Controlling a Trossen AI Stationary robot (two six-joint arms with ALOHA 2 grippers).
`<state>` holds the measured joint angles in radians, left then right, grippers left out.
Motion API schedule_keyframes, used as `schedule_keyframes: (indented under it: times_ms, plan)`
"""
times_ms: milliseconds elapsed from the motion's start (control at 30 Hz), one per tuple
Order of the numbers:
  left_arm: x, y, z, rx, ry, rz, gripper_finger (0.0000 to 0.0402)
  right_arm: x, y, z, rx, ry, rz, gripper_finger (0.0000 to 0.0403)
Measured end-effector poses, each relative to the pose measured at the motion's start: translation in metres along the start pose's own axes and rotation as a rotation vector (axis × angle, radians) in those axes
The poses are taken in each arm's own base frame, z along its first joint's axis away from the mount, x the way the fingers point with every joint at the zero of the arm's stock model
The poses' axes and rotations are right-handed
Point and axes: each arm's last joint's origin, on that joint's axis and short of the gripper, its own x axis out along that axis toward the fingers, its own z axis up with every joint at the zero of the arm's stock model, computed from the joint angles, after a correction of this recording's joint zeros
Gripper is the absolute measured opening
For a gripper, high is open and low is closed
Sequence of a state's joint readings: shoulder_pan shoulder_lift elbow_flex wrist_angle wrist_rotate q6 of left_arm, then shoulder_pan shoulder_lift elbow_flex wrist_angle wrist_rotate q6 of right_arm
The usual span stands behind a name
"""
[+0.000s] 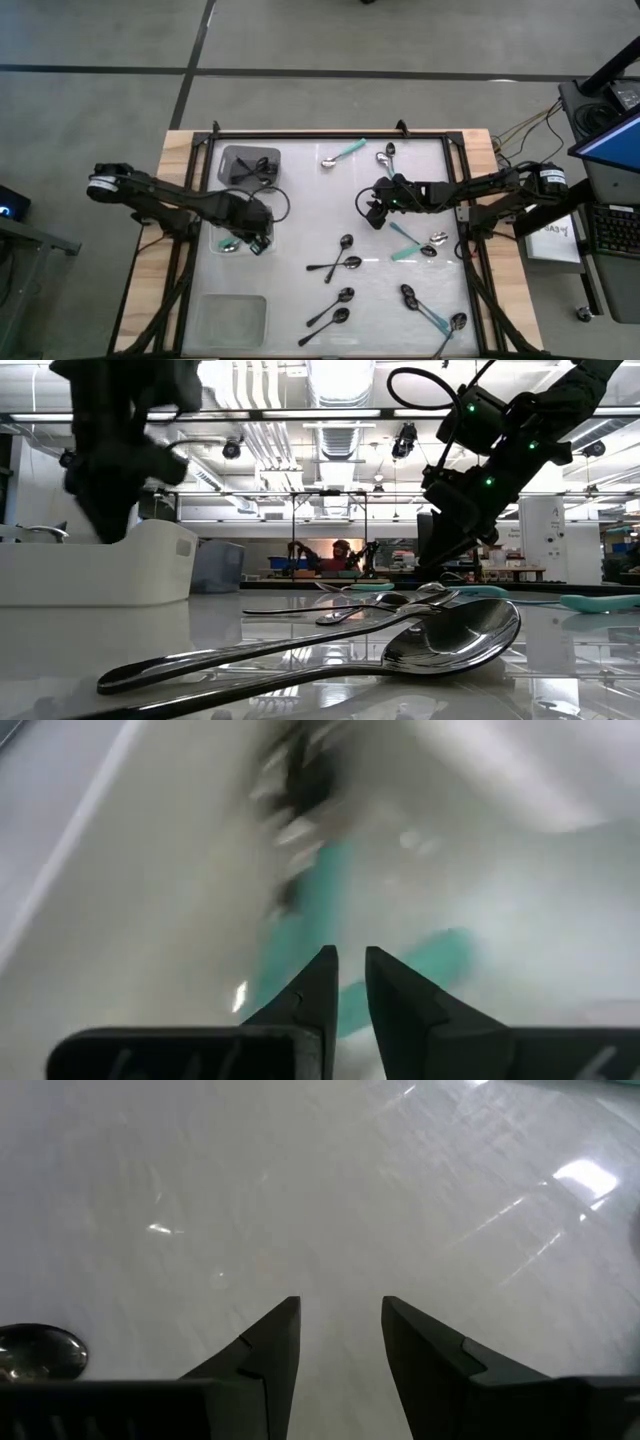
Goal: Sort silverware by color (type)
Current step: Adjust the light green spoon in the white bin, then put the black spoon into the black bin
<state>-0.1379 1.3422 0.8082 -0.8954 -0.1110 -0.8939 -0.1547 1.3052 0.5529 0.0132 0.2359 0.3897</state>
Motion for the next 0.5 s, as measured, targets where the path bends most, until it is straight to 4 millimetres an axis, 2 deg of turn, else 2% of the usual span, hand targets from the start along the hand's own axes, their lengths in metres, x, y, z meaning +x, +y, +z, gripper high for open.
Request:
schedule_keyframes:
  times_ms: [300,400,500]
  plan:
    - [-0.036,-0.053,0.022,0.167,-0.334,-0.381,0.0038,0.0,0.0,0.0,0.011,-0.001,0.0,0.0134]
    - [-0.039,-0.065,0.027,0.204,-0.423,-0.459,0.0038,0.0,0.0,0.0,0.017,0.0,0.0,0.0134]
    - [-0.031,-0.078,0.033,0.221,-0.479,-0.503,0.0038,0.0,0.0,0.0,0.02,0.001,0.0,0.0134]
